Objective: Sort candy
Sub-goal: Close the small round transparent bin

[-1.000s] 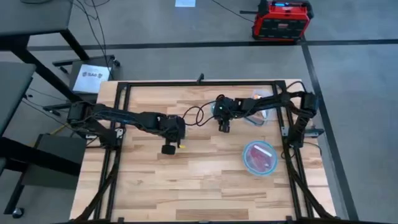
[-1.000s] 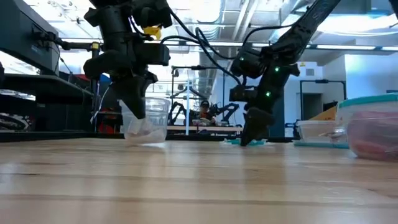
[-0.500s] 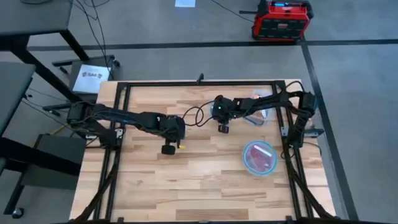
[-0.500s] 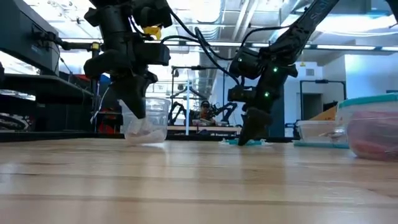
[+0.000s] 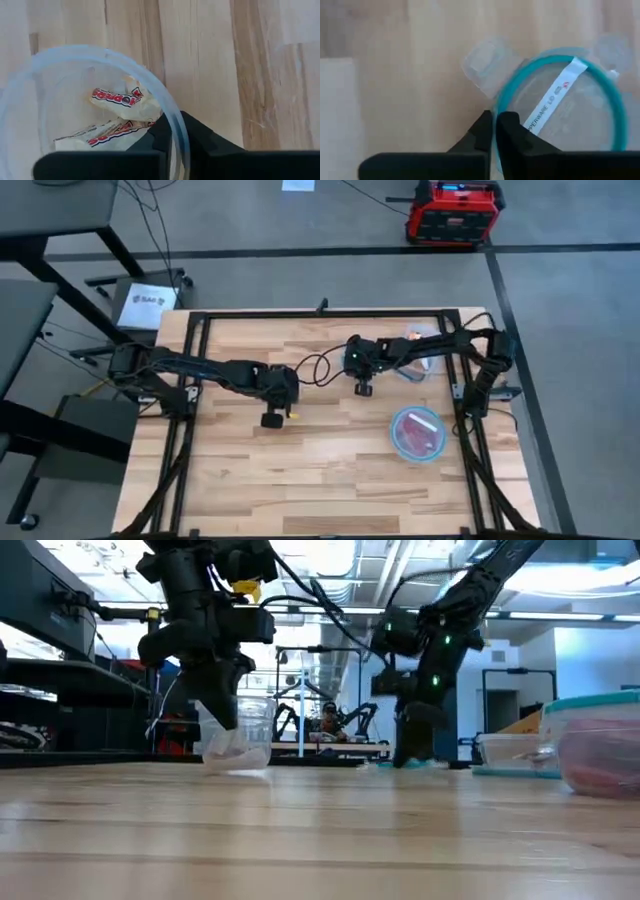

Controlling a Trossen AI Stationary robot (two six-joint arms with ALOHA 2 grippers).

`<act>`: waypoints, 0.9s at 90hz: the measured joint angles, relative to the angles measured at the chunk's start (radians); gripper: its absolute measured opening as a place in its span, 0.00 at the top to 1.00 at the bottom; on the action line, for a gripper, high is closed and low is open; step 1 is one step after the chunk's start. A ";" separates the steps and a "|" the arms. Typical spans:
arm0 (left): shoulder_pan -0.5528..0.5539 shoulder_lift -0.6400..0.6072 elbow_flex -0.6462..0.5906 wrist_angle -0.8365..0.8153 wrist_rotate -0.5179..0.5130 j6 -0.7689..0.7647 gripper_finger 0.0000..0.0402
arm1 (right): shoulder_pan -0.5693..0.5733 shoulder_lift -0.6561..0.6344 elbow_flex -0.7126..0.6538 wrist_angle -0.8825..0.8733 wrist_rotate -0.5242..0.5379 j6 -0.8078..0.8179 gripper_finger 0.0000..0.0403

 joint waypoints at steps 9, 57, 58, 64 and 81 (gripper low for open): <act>0.000 0.000 0.012 -0.013 0.000 0.008 0.82 | 0.003 -0.040 0.001 -0.044 0.001 0.004 1.00; 0.000 -0.010 0.185 -0.278 -0.048 0.076 0.66 | 0.069 -0.221 0.003 -0.078 0.004 0.085 1.00; 0.000 -0.012 0.188 -0.280 -0.048 0.076 0.66 | 0.070 -0.226 0.003 -0.078 0.004 0.086 1.00; 0.000 -0.025 0.199 -0.288 -0.048 0.076 0.67 | 0.075 -0.260 0.003 -0.080 0.004 0.103 1.00; 0.000 -0.100 0.202 -0.292 -0.049 0.056 0.67 | 0.079 -0.328 0.003 -0.082 -0.021 0.152 1.00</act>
